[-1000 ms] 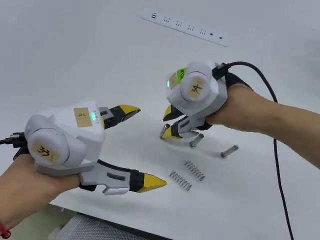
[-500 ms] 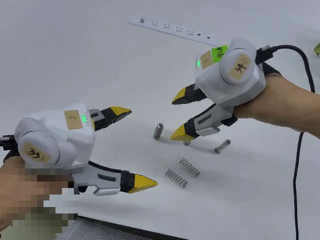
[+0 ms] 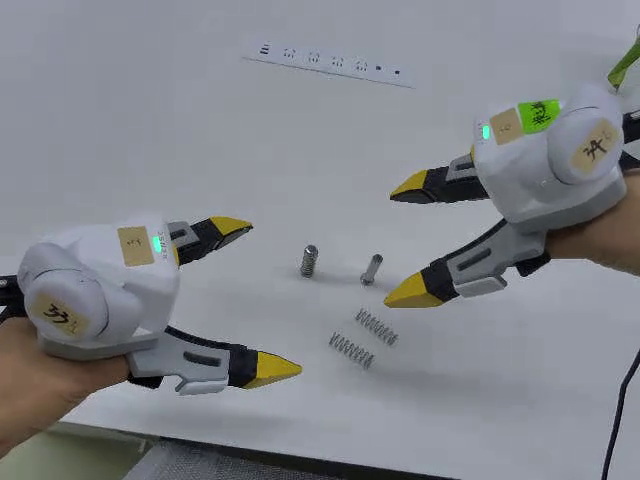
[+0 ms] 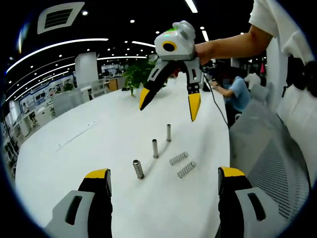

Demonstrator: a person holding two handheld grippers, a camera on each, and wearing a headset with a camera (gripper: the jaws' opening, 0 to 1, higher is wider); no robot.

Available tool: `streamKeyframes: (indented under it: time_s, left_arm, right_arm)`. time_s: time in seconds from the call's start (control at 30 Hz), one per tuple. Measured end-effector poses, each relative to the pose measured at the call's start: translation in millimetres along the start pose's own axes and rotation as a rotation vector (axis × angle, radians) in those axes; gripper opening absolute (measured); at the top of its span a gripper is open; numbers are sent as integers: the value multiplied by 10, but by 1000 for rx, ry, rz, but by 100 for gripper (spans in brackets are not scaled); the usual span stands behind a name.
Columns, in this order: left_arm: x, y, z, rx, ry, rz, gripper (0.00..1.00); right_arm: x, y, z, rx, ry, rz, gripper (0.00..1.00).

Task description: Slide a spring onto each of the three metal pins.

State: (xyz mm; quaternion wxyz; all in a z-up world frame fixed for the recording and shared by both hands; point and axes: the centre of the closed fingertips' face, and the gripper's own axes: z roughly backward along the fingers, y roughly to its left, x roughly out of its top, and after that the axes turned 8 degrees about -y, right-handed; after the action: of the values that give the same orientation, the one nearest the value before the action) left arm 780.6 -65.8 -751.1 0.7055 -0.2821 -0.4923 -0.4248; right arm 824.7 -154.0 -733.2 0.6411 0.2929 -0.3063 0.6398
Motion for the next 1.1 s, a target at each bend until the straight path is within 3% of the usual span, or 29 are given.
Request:
streamKeyframes:
  time_s: [0.3, 0.5, 0.57, 0.9, 1.1]
  left_arm:
    - [-44, -113, -89, -89, 88, -85, 86]
    - [-101, -193, -214, -165, 149, -144, 76]
    - [-155, -229, -254, -198, 186, -157, 72]
    - [-358, -370, -495, -336, 290, -240, 46]
    - [-481, -429, -668, -386, 320, -273, 30]
  right_arm:
    - [-296, 65, 349, -72, -80, -79, 82]
    - [-490, 194, 458, -92, -108, -124, 86]
    - [-531, 229, 490, -107, -130, -149, 88]
    - [-720, 383, 601, -139, -163, -199, 92]
    - [-759, 401, 640, -155, -178, -217, 92]
